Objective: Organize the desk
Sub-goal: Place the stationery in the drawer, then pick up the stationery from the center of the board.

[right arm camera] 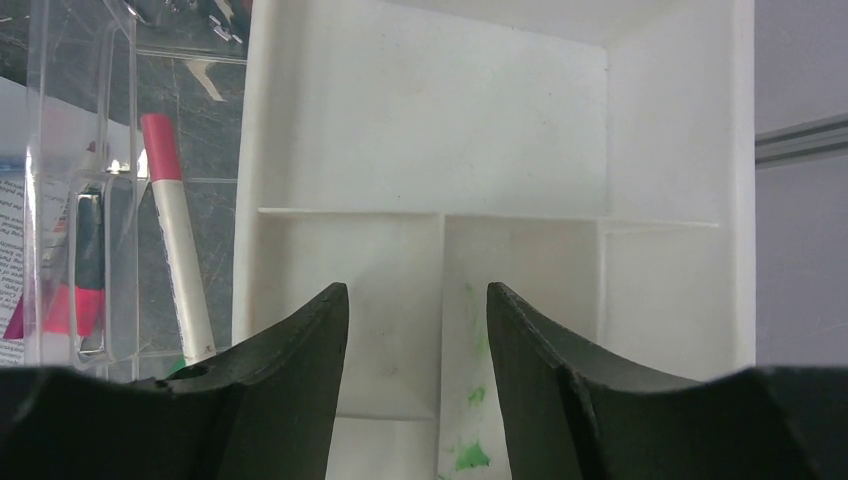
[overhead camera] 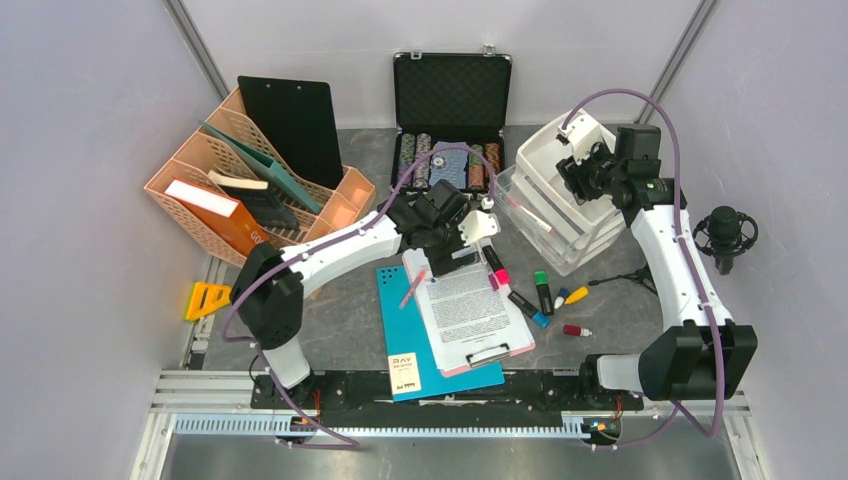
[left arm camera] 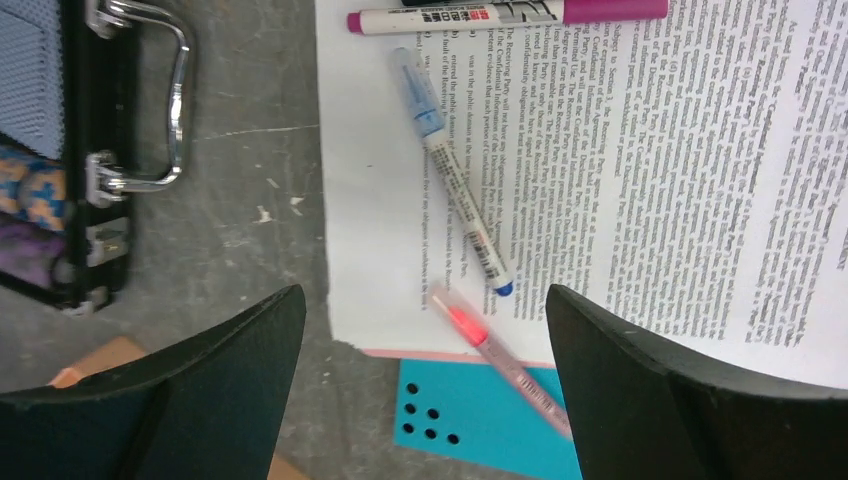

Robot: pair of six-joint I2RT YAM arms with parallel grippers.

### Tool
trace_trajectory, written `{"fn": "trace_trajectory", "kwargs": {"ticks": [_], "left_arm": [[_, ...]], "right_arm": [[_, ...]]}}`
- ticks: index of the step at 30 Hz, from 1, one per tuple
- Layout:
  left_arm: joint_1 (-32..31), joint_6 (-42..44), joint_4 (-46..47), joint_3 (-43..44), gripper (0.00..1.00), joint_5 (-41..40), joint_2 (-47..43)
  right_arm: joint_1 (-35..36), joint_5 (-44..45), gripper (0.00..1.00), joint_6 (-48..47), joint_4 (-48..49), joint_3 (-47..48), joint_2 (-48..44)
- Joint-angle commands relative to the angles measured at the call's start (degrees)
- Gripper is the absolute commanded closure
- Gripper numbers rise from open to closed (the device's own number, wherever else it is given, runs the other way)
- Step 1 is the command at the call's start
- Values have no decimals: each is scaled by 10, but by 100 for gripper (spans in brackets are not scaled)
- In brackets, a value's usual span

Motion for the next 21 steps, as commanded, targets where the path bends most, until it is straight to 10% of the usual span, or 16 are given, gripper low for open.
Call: {"fn": "trace_trajectory", "kwargs": {"ticks": [1,21], "left_arm": [[6,-90,52,-2,7,56,29],[6,-79,99,-34,34,11,131]], "right_arm": [[-2,-7,42,14,21,-8,-19],[-2,2,43,6,17,-7,-21]]}}
